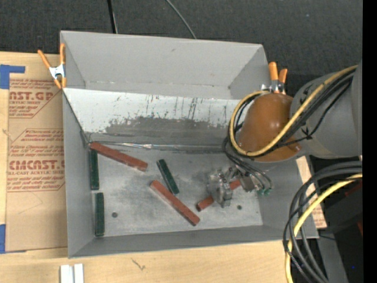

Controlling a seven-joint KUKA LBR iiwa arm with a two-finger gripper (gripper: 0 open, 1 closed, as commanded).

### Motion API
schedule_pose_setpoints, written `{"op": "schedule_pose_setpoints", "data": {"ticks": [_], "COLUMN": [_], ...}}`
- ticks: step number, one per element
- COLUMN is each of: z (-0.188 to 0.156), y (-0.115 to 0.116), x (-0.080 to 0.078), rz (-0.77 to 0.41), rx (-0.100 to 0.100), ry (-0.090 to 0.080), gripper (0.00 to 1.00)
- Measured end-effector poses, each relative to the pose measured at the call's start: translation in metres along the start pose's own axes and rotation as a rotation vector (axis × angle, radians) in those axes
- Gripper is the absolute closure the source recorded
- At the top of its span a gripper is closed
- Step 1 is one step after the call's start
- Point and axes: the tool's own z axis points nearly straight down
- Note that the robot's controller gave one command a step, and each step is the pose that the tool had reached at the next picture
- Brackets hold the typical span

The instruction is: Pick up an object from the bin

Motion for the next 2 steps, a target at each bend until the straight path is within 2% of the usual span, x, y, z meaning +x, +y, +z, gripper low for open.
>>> {"op": "schedule_pose_setpoints", "data": {"ticks": [1,2], "z": [0.0012,0.0013], "y": [-0.0002,-0.0002], "x": [-0.0009,-0.0008], "rz": [0.0,0.001], "rx": [0.002,0.002], "ry": [-0.007,-0.007], "gripper": [0.0,0.0]}}
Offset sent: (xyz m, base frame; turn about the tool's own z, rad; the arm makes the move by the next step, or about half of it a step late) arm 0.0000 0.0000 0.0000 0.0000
